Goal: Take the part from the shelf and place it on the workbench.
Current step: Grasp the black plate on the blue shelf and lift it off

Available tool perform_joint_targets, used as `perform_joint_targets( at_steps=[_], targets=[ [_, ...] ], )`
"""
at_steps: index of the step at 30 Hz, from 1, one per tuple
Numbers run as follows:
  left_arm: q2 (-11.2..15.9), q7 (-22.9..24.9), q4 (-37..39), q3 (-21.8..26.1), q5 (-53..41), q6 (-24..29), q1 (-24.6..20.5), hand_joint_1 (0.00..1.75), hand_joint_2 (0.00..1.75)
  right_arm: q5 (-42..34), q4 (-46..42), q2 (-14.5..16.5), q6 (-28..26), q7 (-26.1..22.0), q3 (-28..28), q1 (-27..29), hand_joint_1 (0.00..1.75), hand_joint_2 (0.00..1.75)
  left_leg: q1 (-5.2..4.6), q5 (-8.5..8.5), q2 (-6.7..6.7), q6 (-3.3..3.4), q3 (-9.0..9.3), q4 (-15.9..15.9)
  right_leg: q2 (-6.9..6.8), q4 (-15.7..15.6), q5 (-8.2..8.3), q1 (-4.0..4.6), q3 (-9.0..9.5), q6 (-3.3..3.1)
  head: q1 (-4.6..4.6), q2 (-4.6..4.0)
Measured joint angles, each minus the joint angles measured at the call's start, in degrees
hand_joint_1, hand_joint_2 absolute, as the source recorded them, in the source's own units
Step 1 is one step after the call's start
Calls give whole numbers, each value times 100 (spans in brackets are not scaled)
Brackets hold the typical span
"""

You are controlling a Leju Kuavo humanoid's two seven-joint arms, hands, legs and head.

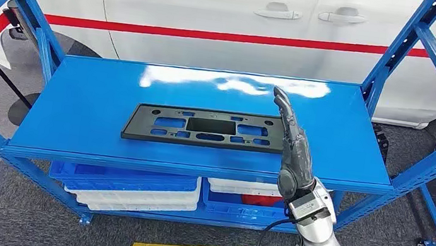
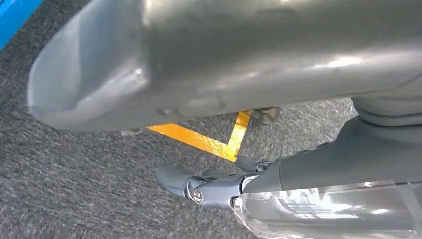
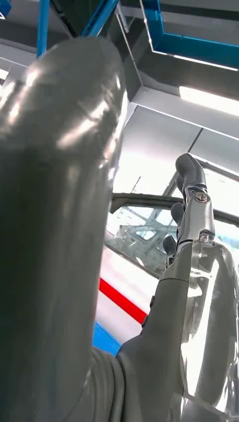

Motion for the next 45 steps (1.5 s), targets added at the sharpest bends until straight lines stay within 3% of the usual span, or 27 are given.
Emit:
perform_joint_targets(
  at_steps=[1,4,6,8,10,12,13,14,15,18,19,21,25,27,29,30,31,33,35,36,39,41,43,45],
  targets=[
    [0,-2,0,0,0,3,0,0,0,0,-5,0,0,-2,0,0,0,0,0,190,0,12,55,-238,1,-1,-10,0,20,9,0,0],
    [0,-14,0,-1,0,15,-1,0,0,1,-18,-2,0,-9,1,3,0,0,-41,529,-1,101,135,-818,6,-7,-20,3,49,72,1,0],
    [0,-19,0,-1,1,21,1,0,0,2,-21,-4,1,-13,1,5,0,0,-73,568,0,188,106,-881,10,-18,-8,2,36,139,1,0],
    [-7,-25,0,0,4,25,2,0,0,3,-29,-10,7,-14,1,-1,0,0,-42,679,5,265,132,-934,-7,26,-56,3,18,207,2,0],
    [-15,-33,0,0,11,28,-4,0,0,3,-37,-18,20,-12,1,-17,0,0,-13,734,13,315,156,-984,-42,424,-302,-5,-171,269,2,0],
    [-17,-39,0,0,17,30,-4,0,0,3,-34,-21,33,-9,1,-19,0,0,-19,737,16,335,146,-989,-66,1192,-650,-31,-555,318,2,0],
    [-17,-40,0,0,21,31,-3,0,0,4,-32,-22,35,-9,1,-14,0,0,-20,730,15,337,146,-987,-74,1502,-732,-45,-720,337,2,0],
    [-18,-41,0,0,22,31,-2,0,0,4,-30,-24,37,-8,1,-11,0,0,-21,720,13,337,154,-986,-82,1614,-702,-58,-792,348,2,0],
    [-19,-42,0,0,23,31,0,0,0,4,-28,-25,37,-8,1,-12,0,0,-21,704,9,331,172,-985,-92,1505,-570,-67,-753,351,2,0],
    [-27,-42,0,0,24,30,1,0,0,4,-27,-29,37,-8,1,-25,0,0,-21,639,2,295,249,-981,-122,502,-20,-73,-279,316,3,0],
    [-30,-45,0,0,24,30,-2,0,0,4,-26,-30,38,-7,1,-30,0,0,-32,609,2,270,257,-969,-128,233,43,-62,-147,292,3,0],
    [-33,-54,0,0,24,30,-9,0,0,6,-23,-30,45,1,3,-36,0,0,-45,562,7,218,251,-964,-130,-4,24,-41,-29,240,3,0],
    [-36,-50,-1,0,19,20,-26,0,0,19,-17,-45,67,22,14,-69,0,0,-37,417,5,93,239,-842,-113,-87,-39,-54,46,116,2,0],
    [-43,-30,0,0,18,13,-27,0,0,19,-1,-49,81,39,37,-120,0,0,-17,116,-7,30,-65,-230,-117,-114,-58,-65,86,67,2,0],
    [-44,-3,0,0,28,15,-21,0,0,16,36,-50,99,58,67,-159,0,0,1,-153,-8,-16,-547,569,-113,-111,-85,-61,102,46,2,0],
    [-45,6,0,0,37,19,-16,0,0,14,60,-51,107,66,79,-172,0,0,7,-136,-8,-26,-699,756,-109,-110,-99,-59,114,46,2,0],
    [-46,12,0,0,44,23,-12,0,0,10,84,-51,111,69,92,-190,0,0,11,9,-7,-25,-736,699,-102,-109,-114,-58,135,53,2,0],
    [-48,14,0,0,50,27,-10,0,0,1,127,-51,114,71,118,-247,0,0,15,534,-9,8,-502,-15,-91,-109,-152,-57,197,78,2,0],
    [-49,9,0,0,44,22,-16,0,0,-21,171,-55,108,72,149,-316,0,0,-8,867,-14,69,-235,-705,-82,-96,-182,-38,227,122,2,0],
    [-49,4,0,0,34,17,-18,0,0,-34,192,-61,97,72,163,-338,0,0,-21,913,-18,101,-182,-856,-78,-91,-187,-33,222,149,2,0],
    [-56,-19,0,-1,-8,-7,-15,0,0,-36,242,-107,29,60,192,-357,0,0,-23,924,-26,204,-166,-920,-79,-82,-203,-34,215,248,3,0],
    [-64,-33,0,-2,-26,-21,-19,0,0,76,265,-184,-19,52,221,-370,0,0,3,953,-24,276,-133,-976,-87,200,-398,-38,95,304,3,0],
    [-66,-15,0,-2,-40,-23,-22,0,0,293,318,-294,-19,79,304,-376,0,0,3,952,-19,314,-124,-988,-95,933,-764,-56,-266,339,2,0],
    [-66,34,0,-2,-51,-6,-19,0,0,469,420,-410,110,154,425,-372,0,0,-2,940,-18,325,-121,-982,-97,1535,-937,-70,-588,363,2,0]
  ],
)
